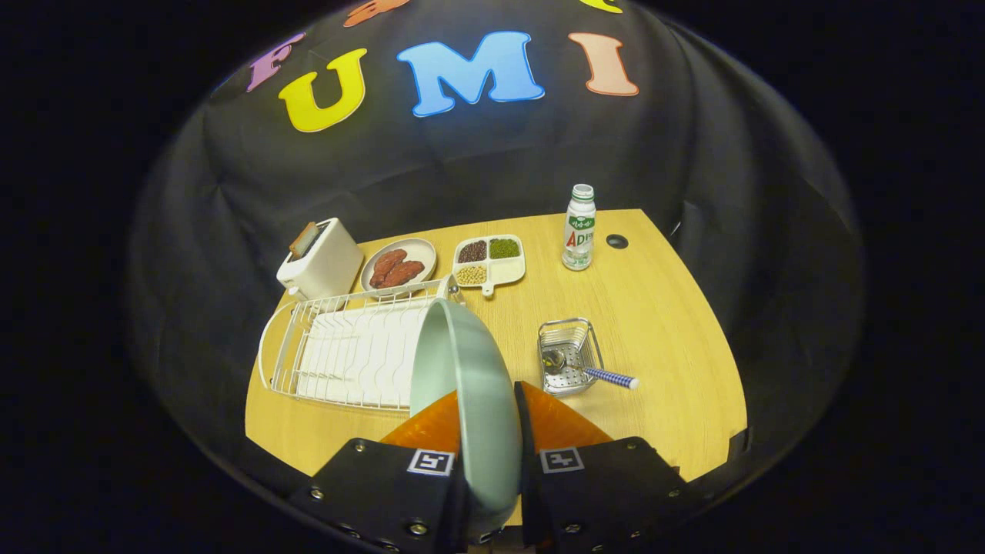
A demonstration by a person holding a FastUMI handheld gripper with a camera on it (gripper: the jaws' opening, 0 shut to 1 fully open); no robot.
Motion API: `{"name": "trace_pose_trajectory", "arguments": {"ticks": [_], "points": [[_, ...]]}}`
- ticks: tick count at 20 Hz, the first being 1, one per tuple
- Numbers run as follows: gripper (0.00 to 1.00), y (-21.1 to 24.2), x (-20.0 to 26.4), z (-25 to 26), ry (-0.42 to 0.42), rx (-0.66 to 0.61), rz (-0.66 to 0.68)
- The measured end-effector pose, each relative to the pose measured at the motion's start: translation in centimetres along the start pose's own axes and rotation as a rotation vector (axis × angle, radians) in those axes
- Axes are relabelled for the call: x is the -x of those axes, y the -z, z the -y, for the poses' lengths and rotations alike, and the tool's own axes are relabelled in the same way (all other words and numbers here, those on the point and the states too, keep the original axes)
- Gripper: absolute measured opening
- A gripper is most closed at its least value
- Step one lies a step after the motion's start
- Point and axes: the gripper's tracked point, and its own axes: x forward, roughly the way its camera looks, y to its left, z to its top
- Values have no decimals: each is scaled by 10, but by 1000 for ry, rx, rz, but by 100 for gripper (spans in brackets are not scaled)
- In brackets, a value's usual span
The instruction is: Take the plate from the dish rack, then take the spoon from the basket and place it into the plate.
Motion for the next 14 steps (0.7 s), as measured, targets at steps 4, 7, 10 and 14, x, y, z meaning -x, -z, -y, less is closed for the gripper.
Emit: {"name": "trace_pose_trajectory", "arguments": {"ticks": [4,7,10,14], "points": [[26,37,-8,-1,-111,-53,-61],[26,54,-13,-1,-163,-81,-77],[26,76,-25,0,-202,-97,-90],[26,114,-49,5,-239,-171,-139]]}}
